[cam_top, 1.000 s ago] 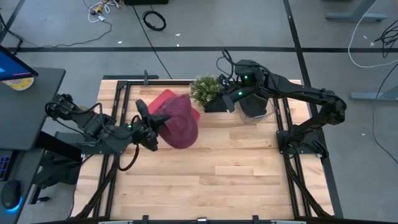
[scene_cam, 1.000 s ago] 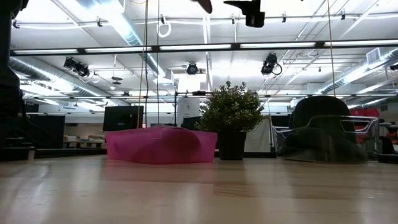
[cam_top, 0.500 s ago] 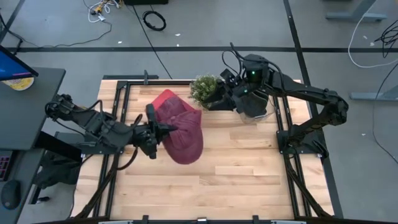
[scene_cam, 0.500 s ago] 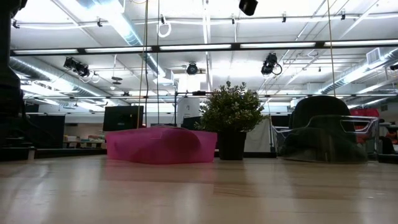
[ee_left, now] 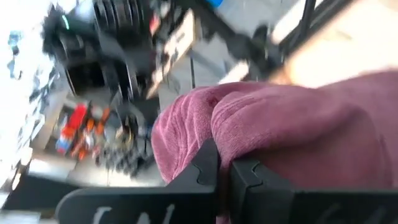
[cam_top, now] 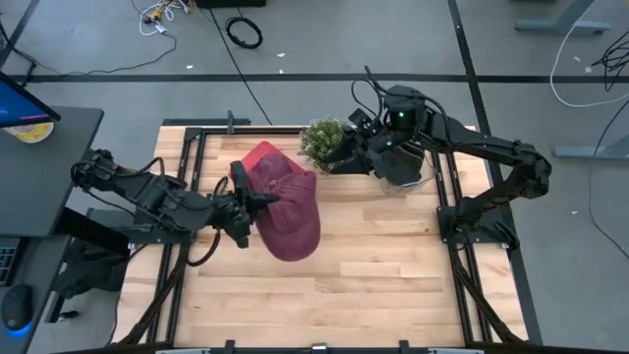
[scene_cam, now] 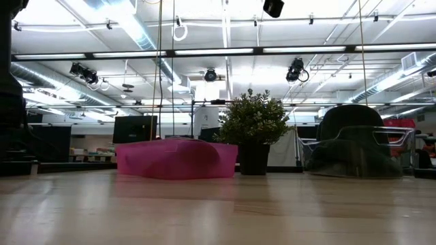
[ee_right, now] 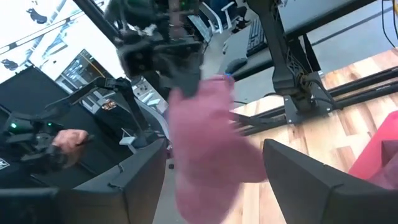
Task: Pick & Place hat
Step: Put the red cap into the red bin
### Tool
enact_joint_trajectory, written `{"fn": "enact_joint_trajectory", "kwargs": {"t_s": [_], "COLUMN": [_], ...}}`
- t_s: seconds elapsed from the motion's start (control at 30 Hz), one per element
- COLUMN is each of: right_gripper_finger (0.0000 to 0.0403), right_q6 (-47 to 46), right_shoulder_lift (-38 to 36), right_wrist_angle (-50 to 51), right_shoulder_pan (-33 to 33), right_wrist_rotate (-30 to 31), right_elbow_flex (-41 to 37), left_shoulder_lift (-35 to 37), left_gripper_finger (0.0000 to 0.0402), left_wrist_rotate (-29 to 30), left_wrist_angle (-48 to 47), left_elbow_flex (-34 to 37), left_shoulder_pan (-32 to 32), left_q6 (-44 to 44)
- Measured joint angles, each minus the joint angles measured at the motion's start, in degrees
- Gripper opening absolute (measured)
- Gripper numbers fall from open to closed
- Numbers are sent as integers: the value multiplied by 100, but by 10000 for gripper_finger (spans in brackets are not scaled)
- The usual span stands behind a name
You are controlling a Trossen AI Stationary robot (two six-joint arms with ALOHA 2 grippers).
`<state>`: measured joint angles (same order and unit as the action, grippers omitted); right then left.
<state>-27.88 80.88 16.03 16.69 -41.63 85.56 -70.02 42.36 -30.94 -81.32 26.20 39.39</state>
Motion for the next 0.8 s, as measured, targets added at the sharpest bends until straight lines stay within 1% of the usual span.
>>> {"fn": "enact_joint_trajectory", "kwargs": {"t_s": [0.07, 0.13, 0.2, 0.3, 0.47, 0.57, 0.63, 0.7, 0.8], "right_gripper_finger": [268, 268, 268, 268, 268, 268, 268, 268, 268], "right_q6": [-36, -37, -57, -57, -165, -166, -166, -164, -164], "right_shoulder_lift": [-20, -39, -51, -52, -53, -91, -113, -150, -208], "right_wrist_angle": [0, -21, -9, -11, -11, 2, 4, 110, 163], "right_shoulder_pan": [0, 0, 0, 0, -1, -15, -41, -58, -108], "right_wrist_rotate": [1, 0, 3, 3, 3, 5, 3, 3, 4], "right_elbow_flex": [0, 0, 0, 0, 0, 0, 2, 2, 4], "left_shoulder_lift": [2, -1, -8, -27, -26, 22, 135, 276, 515], "left_gripper_finger": [4, 4, 4, 4, 4, 4, 4, 4, 4], "left_wrist_rotate": [140, 81, 123, 70, -798, -970, -1092, -1194, -1216], "left_wrist_angle": [-596, -1208, -1478, -1363, -1124, -420, 81, 779, 1608], "left_elbow_flex": [18, 32, 33, 33, 60, 560, 1063, 1564, 2310], "left_shoulder_pan": [-129, -290, -428, -679, -1264, -1546, -1657, -1754, -1892], "left_q6": [-475, -1126, -1402, -1305, -1197, -1176, -1172, -1081, -899]}}
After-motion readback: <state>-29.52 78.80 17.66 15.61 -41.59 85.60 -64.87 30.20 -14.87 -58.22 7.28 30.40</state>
